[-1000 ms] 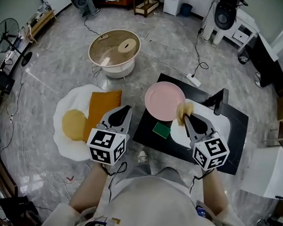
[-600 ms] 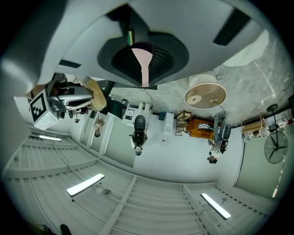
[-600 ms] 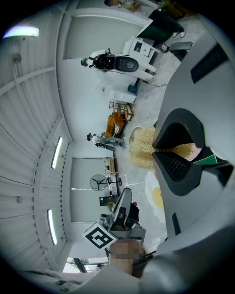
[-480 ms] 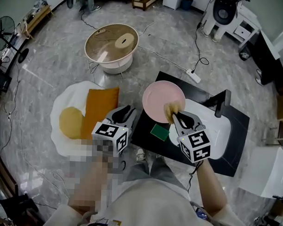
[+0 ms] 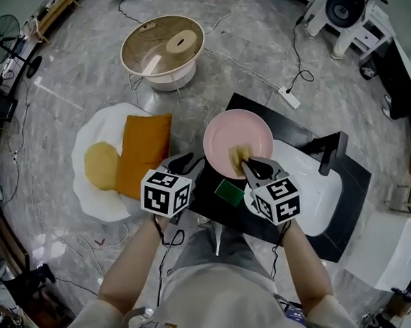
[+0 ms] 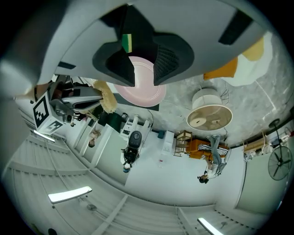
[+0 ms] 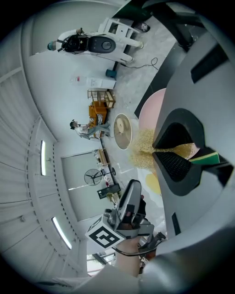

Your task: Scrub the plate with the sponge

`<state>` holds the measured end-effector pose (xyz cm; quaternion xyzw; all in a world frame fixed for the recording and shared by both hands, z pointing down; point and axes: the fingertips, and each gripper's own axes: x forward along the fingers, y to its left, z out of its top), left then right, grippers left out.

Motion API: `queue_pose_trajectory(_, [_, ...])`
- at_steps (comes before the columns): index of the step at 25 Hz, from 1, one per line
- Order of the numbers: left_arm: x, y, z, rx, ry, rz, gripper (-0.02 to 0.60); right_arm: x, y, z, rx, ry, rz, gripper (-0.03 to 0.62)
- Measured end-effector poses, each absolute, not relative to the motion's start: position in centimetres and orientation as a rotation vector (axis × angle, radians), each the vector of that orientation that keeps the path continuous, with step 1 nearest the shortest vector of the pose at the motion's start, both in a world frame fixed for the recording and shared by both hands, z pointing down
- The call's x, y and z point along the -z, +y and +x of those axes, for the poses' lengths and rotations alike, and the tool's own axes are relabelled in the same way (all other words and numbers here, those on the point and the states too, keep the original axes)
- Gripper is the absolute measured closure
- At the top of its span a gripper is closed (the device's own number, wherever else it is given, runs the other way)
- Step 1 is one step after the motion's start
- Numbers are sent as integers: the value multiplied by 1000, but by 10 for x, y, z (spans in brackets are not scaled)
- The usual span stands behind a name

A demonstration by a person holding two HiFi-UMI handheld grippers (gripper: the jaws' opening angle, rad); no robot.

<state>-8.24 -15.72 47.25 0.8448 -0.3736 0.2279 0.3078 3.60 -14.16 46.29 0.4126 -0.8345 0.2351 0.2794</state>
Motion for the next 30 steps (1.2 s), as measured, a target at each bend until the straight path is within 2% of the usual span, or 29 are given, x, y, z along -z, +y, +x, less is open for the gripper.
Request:
queue_pose_trajectory(22, [-605,-187,-60,-513,-912,1774,423,-590,-155,23,-676,-2070,815,548])
queue_pose_trajectory(30, [-623,-189,-53,-466,-867,1690,466,-612,-152,18,-677,-2014,699,548])
